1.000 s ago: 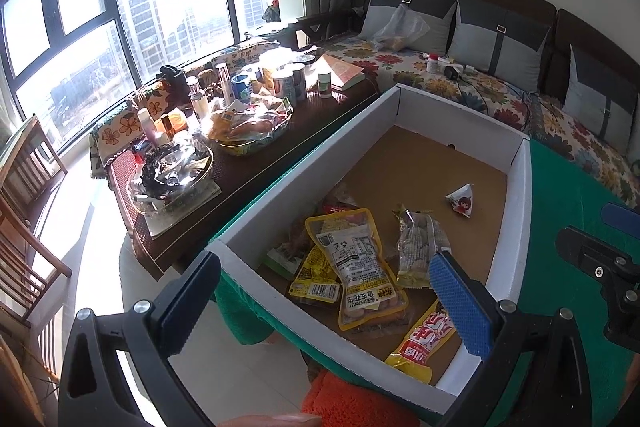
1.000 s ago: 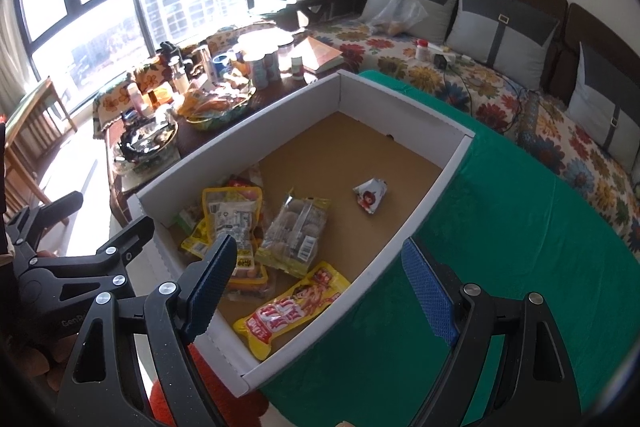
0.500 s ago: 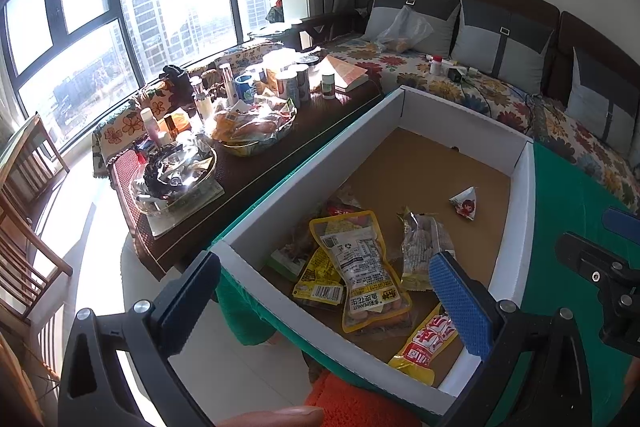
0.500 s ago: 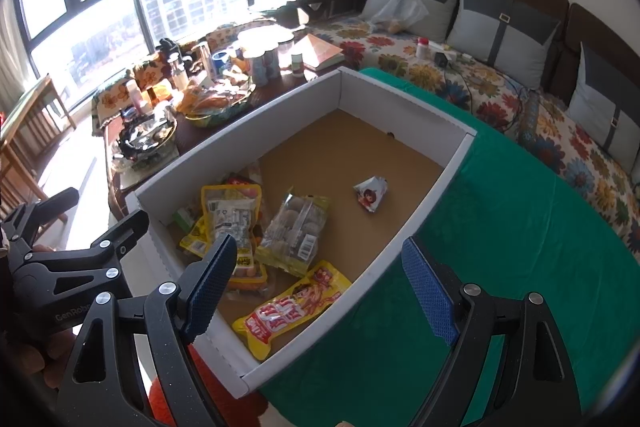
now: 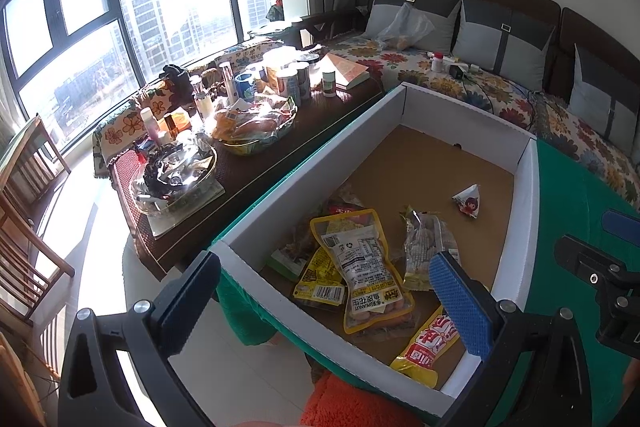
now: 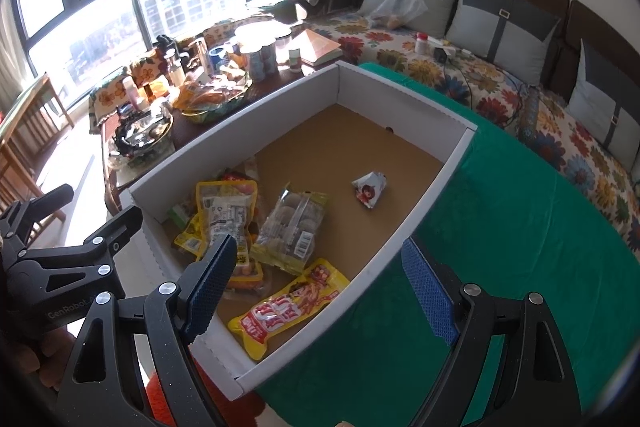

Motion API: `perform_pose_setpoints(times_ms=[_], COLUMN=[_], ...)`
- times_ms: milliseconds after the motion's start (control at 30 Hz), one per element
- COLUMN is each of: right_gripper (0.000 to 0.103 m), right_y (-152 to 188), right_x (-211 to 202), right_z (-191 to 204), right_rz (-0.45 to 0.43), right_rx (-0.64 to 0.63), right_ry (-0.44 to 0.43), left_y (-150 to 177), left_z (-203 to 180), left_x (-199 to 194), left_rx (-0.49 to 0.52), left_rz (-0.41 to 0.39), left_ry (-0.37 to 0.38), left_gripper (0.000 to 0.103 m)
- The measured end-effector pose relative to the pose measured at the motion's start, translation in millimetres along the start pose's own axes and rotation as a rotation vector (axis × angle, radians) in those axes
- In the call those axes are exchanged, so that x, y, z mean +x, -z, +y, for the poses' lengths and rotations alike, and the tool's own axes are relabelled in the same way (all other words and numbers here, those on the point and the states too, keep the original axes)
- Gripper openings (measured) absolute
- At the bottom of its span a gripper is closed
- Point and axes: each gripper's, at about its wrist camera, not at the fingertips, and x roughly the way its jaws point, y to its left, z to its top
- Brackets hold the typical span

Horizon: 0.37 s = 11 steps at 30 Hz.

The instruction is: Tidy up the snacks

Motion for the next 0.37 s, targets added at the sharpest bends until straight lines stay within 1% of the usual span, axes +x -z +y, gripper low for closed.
perform_pose_setpoints(times_ms=[167, 367], right_gripper=[0.087, 0.087], right_y=[-0.1, 2.6], right_x=[0.3, 3.3], right_z=[-0.1, -2.6], right_rz=[0.001, 0.004], right_rx=[-0.001, -0.001], right_ry=[0.001, 0.001], left_y=[0.2, 1.2], left_z=[0.3, 5.7], left_x=[2.4, 9.7], left_rx=[0.001, -0.024], left_rz=[0.002, 0.02], left_ry=[-0.004, 0.013], left_gripper=[0.103, 0.103])
